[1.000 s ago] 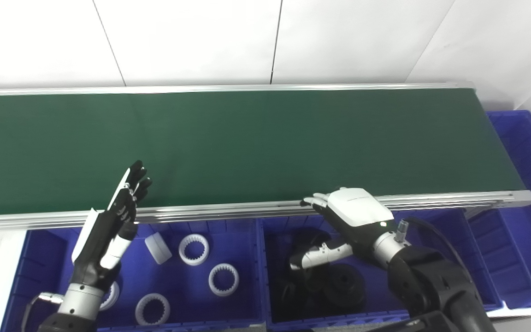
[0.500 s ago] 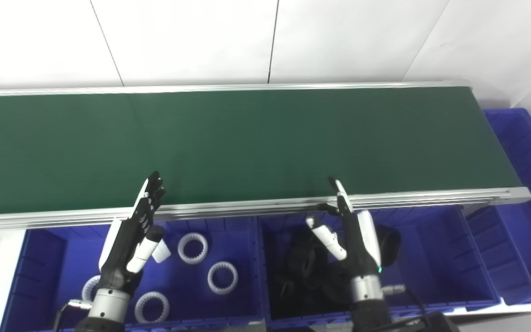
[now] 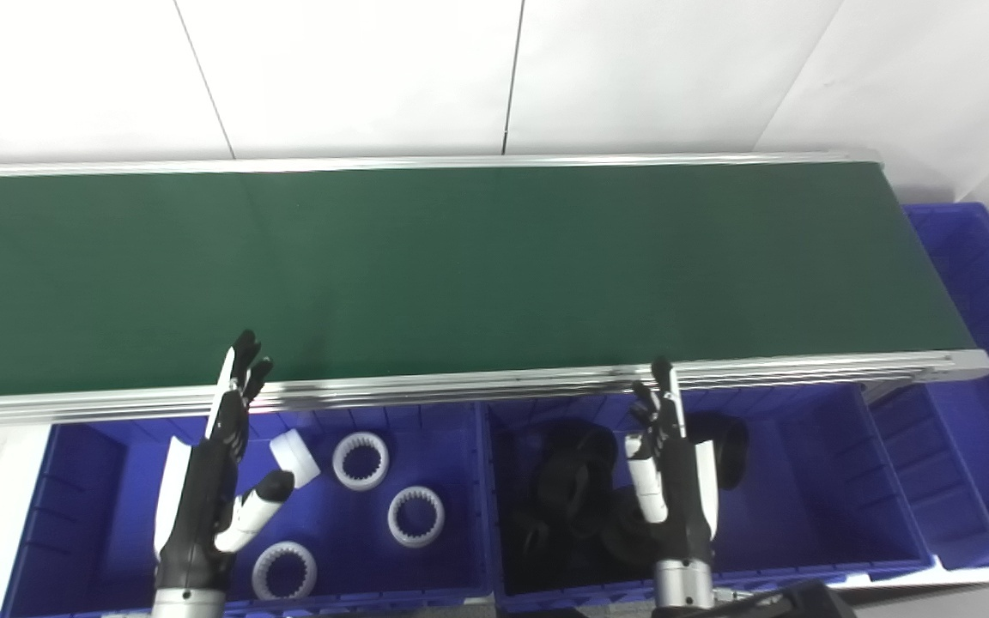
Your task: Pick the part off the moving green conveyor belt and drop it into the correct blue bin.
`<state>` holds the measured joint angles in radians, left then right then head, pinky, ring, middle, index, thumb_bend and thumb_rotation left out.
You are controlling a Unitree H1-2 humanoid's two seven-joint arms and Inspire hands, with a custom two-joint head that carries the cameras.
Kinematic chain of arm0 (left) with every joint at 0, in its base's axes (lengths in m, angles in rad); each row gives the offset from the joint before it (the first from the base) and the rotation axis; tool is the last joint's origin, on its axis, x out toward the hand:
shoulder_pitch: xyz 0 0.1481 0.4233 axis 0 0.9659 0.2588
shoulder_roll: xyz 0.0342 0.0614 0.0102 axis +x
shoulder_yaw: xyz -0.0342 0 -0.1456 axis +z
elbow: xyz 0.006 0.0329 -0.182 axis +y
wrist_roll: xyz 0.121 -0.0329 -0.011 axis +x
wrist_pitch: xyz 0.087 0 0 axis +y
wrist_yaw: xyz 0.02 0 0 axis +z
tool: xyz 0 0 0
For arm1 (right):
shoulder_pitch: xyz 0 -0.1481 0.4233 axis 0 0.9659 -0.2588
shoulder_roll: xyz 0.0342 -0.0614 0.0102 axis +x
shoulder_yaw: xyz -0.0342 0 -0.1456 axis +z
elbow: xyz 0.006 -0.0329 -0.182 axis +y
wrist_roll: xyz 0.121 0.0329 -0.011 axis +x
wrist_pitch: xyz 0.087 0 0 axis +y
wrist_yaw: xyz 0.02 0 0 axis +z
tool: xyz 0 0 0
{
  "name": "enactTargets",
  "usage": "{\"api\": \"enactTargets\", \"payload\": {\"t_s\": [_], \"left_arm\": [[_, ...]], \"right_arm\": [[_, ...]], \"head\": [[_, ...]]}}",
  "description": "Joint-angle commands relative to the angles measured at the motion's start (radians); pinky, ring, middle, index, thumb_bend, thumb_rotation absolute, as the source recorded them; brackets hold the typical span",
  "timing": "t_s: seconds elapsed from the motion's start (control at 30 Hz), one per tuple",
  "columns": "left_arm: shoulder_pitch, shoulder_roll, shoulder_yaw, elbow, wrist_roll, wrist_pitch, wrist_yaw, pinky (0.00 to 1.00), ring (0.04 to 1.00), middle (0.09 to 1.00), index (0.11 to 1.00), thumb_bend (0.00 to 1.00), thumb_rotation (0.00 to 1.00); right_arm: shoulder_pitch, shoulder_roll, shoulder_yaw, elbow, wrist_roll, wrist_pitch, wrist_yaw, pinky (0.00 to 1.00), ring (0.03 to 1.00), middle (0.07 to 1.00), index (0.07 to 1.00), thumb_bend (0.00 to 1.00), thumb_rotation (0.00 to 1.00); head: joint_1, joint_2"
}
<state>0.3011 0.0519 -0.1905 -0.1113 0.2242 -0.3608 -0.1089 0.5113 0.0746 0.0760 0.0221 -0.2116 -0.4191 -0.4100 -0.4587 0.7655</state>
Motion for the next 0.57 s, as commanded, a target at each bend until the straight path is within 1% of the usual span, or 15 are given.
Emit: {"api": "enactTargets", "payload": {"t_s": [0.0, 0.03, 0.07, 0.1, 0.17, 0.2, 0.23, 0.27, 0.3, 0.33, 0.4, 0.5, 0.53], "left_arm": [[0.015, -0.019, 0.003, -0.02, 0.04, -0.061, 0.047, 0.92, 0.941, 1.0, 1.0, 0.98, 0.95], [0.023, -0.025, 0.003, -0.022, 0.053, -0.066, 0.06, 0.92, 0.942, 1.0, 1.0, 0.97, 0.96], [0.035, -0.028, -0.001, -0.028, 0.054, -0.067, 0.064, 0.93, 0.95, 1.0, 1.0, 0.96, 0.97], [0.044, -0.021, -0.008, -0.031, 0.031, -0.07, 0.054, 0.96, 0.968, 1.0, 1.0, 0.94, 0.98], [0.054, -0.004, -0.022, -0.026, -0.007, -0.089, 0.038, 0.99, 0.994, 1.0, 1.0, 0.84, 0.97], [0.055, 0.009, -0.038, -0.018, -0.045, -0.099, 0.027, 1.0, 0.997, 1.0, 1.0, 0.82, 0.97], [0.056, 0.018, -0.049, -0.012, -0.071, -0.105, 0.021, 1.0, 0.999, 1.0, 1.0, 0.75, 0.96], [0.059, 0.021, -0.063, -0.01, -0.074, -0.107, 0.028, 1.0, 1.0, 1.0, 1.0, 0.72, 0.97], [0.061, 0.025, -0.073, -0.008, -0.073, -0.109, 0.036, 1.0, 1.0, 1.0, 1.0, 0.7, 0.98], [0.066, 0.023, -0.082, -0.006, -0.04, -0.109, 0.058, 1.0, 1.0, 1.0, 1.0, 0.7, 0.98], [0.075, 0.016, -0.088, -0.004, 0.001, -0.109, 0.081, 0.99, 1.0, 1.0, 1.0, 0.72, 1.0], [0.075, 0.018, -0.101, 0.004, 0.005, -0.108, 0.097, 1.0, 1.0, 1.0, 1.0, 0.74, 1.0], [0.076, 0.02, -0.106, 0.005, 0.005, -0.108, 0.101, 0.99, 1.0, 1.0, 1.0, 0.75, 1.0]], "right_arm": [[0.017, -0.027, 0.024, -0.009, -0.005, -0.051, -0.044, 0.88, 0.929, 0.99, 1.0, 0.79, 1.0], [0.02, -0.04, 0.036, -0.007, -0.005, -0.051, -0.057, 0.88, 0.928, 0.988, 1.0, 0.78, 1.0], [0.025, -0.053, 0.049, -0.007, -0.005, -0.051, -0.07, 0.88, 0.927, 0.986, 1.0, 0.78, 1.0], [0.027, -0.066, 0.062, -0.005, -0.005, -0.051, -0.083, 0.88, 0.927, 0.983, 0.998, 0.78, 1.0], [0.035, -0.088, 0.085, -0.005, -0.002, -0.051, -0.105, 0.89, 0.927, 0.966, 0.97, 0.78, 1.0], [0.039, -0.096, 0.094, -0.002, 0.001, -0.051, -0.116, 0.89, 0.927, 0.962, 0.964, 0.78, 1.0], [0.041, -0.104, 0.103, 0.001, 0.003, -0.051, -0.127, 0.88, 0.922, 0.943, 0.944, 0.79, 1.0], [0.042, -0.112, 0.112, 0.003, 0.005, -0.051, -0.136, 0.88, 0.916, 0.93, 0.93, 0.79, 1.0], [0.042, -0.119, 0.121, 0.005, 0.006, -0.051, -0.145, 0.87, 0.911, 0.92, 0.92, 0.8, 1.0], [0.039, -0.13, 0.136, 0.005, 0.006, -0.051, -0.156, 0.87, 0.91, 0.919, 0.919, 0.8, 1.0], [0.035, -0.151, 0.163, 0.006, 0.002, -0.051, -0.176, 0.87, 0.897, 0.9, 0.896, 0.77, 1.0], [0.035, -0.177, 0.196, 0.006, -0.005, -0.051, -0.206, 0.86, 0.882, 0.886, 0.876, 0.77, 1.0], [0.037, -0.184, 0.205, 0.007, -0.005, -0.051, -0.214, 0.86, 0.881, 0.886, 0.877, 0.77, 1.0]], "head": [[0.014, -0.005], [0.014, -0.005], [0.029, -0.008], [0.029, -0.008], [0.045, -0.013], [0.057, -0.016], [0.06, -0.017], [0.075, -0.022], [0.075, -0.022], [0.092, -0.029], [0.103, -0.033], [0.116, -0.037], [0.119, -0.038]]}}
